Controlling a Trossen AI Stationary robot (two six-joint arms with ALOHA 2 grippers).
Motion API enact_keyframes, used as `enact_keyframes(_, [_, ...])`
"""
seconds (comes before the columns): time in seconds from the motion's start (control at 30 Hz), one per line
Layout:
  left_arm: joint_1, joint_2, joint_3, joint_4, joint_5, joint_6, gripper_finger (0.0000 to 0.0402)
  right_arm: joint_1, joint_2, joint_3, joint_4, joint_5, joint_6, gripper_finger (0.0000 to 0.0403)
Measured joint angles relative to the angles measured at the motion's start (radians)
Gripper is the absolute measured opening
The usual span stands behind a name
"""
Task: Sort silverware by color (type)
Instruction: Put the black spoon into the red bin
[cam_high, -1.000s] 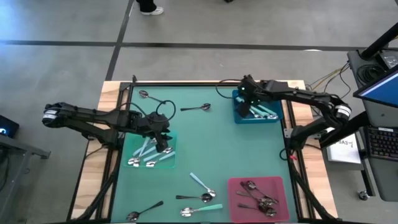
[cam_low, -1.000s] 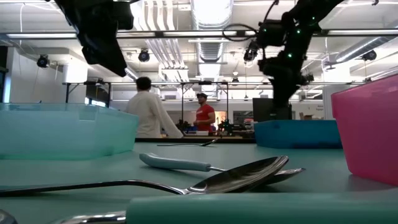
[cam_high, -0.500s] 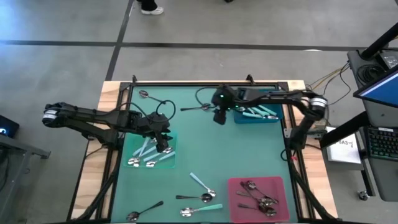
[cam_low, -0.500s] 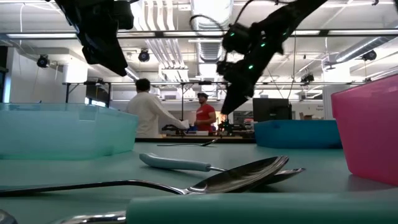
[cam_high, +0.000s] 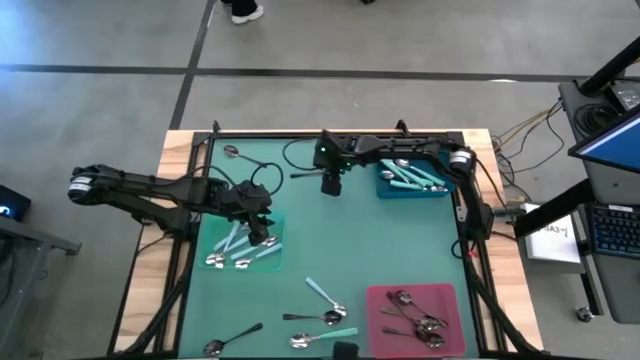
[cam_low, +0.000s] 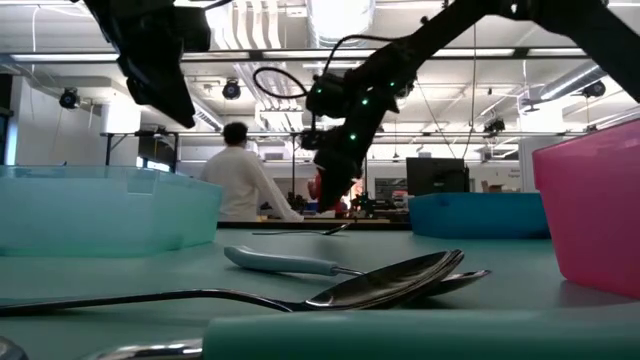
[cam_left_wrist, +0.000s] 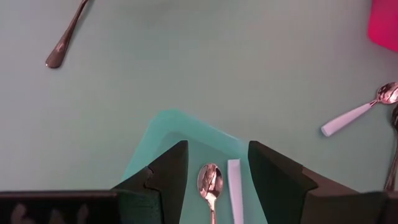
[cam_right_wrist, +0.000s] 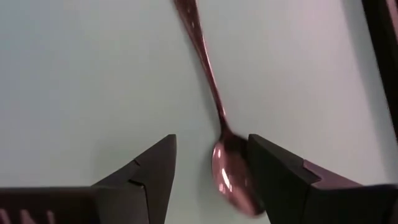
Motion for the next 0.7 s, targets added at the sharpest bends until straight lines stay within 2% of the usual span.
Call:
enact_keyframes(0.23, [0.0, 0.0, 0.0, -0.008, 0.0, 0.045, 0.0152, -0.025, 0.101, 0.107, -0.008, -0.028, 0.002, 0.0184])
enact_keyframes(0.53, [0.0, 0.0, 0.0, -0.008, 0.0, 0.059, 0.0152, -0.035, 0.22, 0.242, -0.124, -0.058, -0.01, 0.0179])
enact_keyframes(0.7, [0.0, 0.0, 0.0, -0.01, -0.005, 0.063, 0.0152, -0.035, 0.273, 0.316, -0.214, -0.079, -0.018, 0.0146])
